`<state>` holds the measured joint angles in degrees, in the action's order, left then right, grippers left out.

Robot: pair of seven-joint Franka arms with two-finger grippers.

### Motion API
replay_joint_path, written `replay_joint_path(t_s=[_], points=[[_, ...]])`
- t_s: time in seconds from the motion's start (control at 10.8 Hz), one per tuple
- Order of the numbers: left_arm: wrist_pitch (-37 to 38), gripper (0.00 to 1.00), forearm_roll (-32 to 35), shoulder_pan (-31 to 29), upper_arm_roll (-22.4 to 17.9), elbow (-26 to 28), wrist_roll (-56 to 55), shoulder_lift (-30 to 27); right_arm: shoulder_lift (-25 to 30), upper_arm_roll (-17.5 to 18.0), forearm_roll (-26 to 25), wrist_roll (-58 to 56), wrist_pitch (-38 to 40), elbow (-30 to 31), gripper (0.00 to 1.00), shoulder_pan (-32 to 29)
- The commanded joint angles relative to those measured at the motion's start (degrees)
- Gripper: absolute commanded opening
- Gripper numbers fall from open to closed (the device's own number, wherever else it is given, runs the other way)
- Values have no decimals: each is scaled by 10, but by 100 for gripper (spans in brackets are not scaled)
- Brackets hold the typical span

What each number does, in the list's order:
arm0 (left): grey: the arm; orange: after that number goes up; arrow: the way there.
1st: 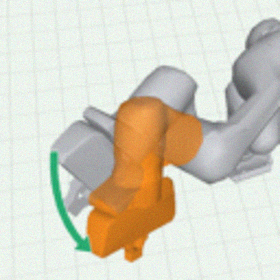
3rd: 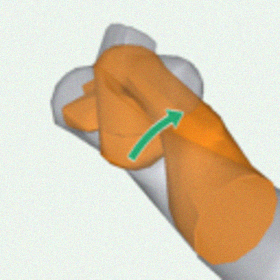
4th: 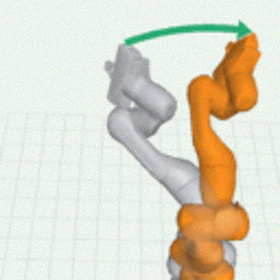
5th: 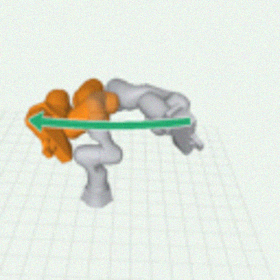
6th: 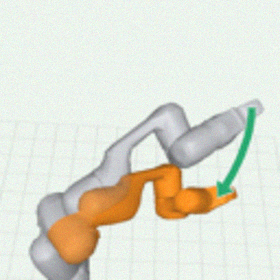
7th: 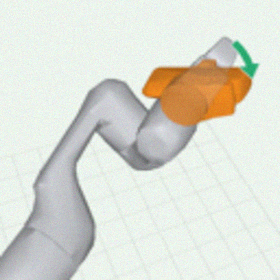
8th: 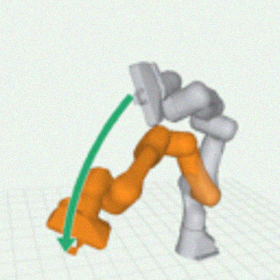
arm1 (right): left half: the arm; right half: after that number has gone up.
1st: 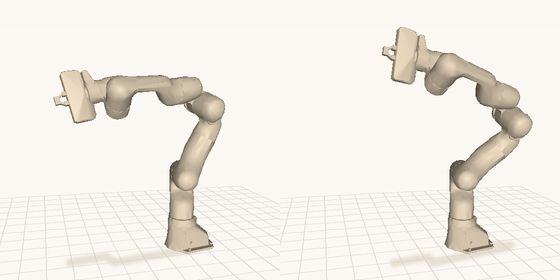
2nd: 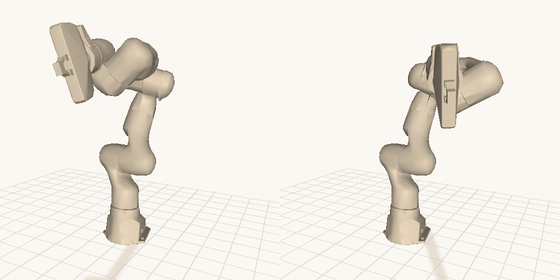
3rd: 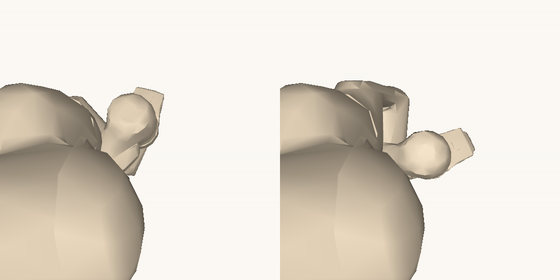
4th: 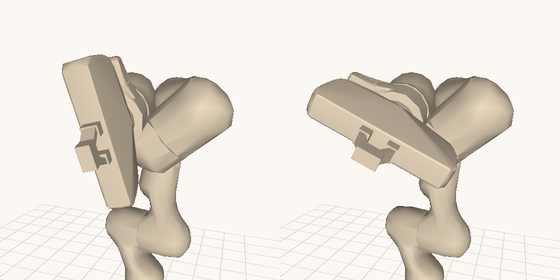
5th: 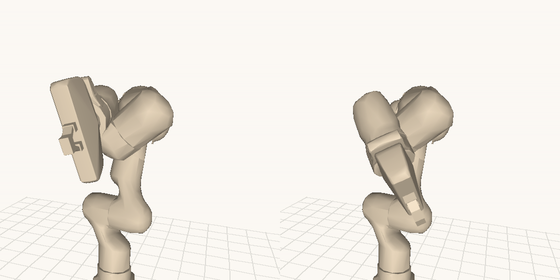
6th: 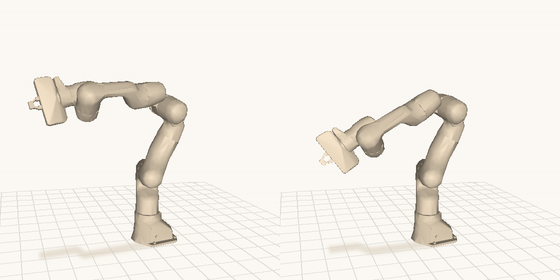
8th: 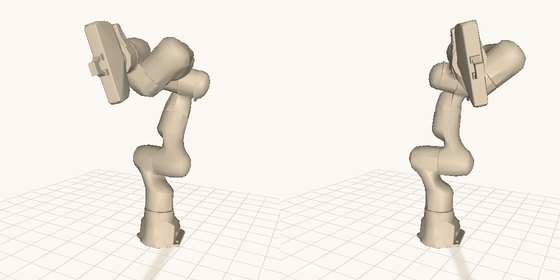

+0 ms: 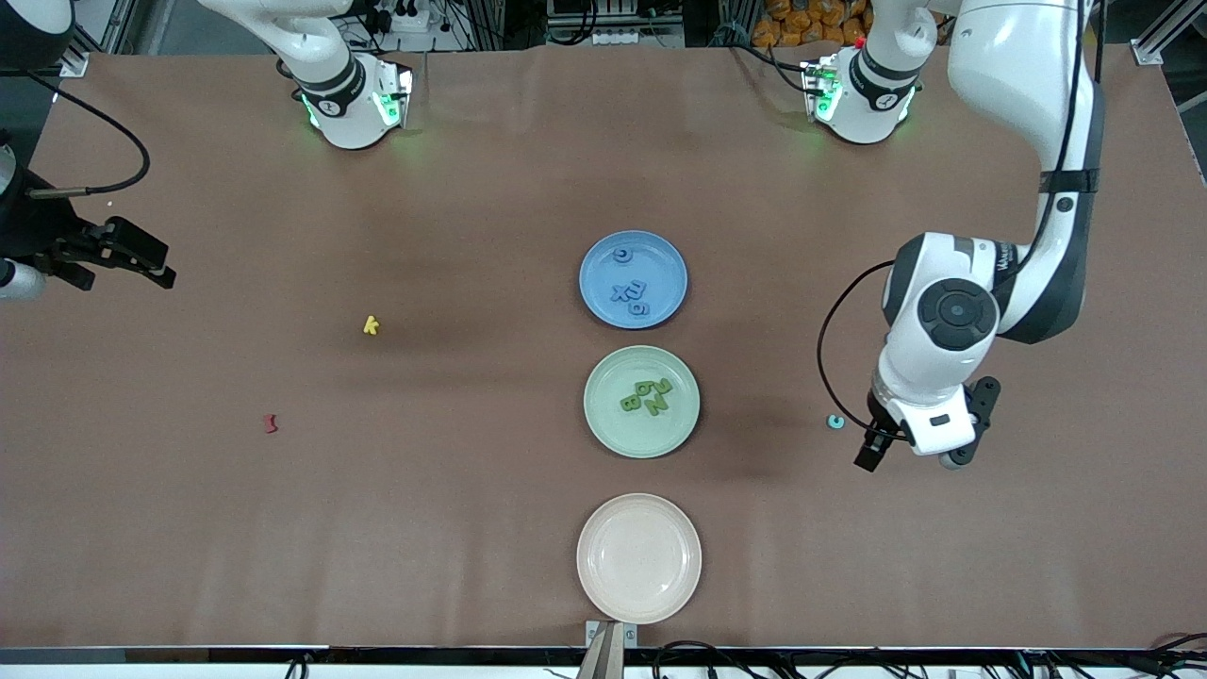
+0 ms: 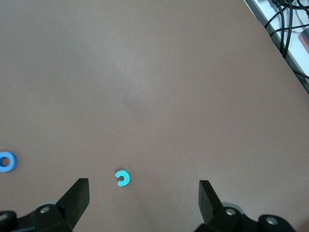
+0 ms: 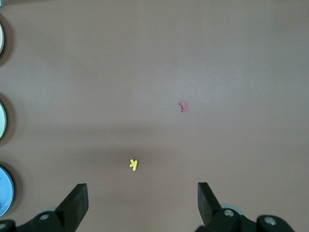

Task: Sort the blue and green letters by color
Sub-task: 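Raise the left gripper and move it toward the blue o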

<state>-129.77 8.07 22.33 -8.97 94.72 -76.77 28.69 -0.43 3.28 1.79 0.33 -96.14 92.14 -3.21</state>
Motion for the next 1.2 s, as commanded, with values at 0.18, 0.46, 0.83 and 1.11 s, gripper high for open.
replay_joint_path(t_s=[0.18,0.46,0.83,1.11], points=[[81,100,-20,-29,21,76,166,-102,13,2,5,6,3,7,100,15],[106,100,-20,-125,112,137,239,-159,13,1,5,6,3,8,100,20],[173,100,-56,-163,127,140,375,-224,12,-1,4,1,12,13,100,18],[187,100,-86,-178,127,126,436,-263,14,-1,4,-1,23,12,100,15]])
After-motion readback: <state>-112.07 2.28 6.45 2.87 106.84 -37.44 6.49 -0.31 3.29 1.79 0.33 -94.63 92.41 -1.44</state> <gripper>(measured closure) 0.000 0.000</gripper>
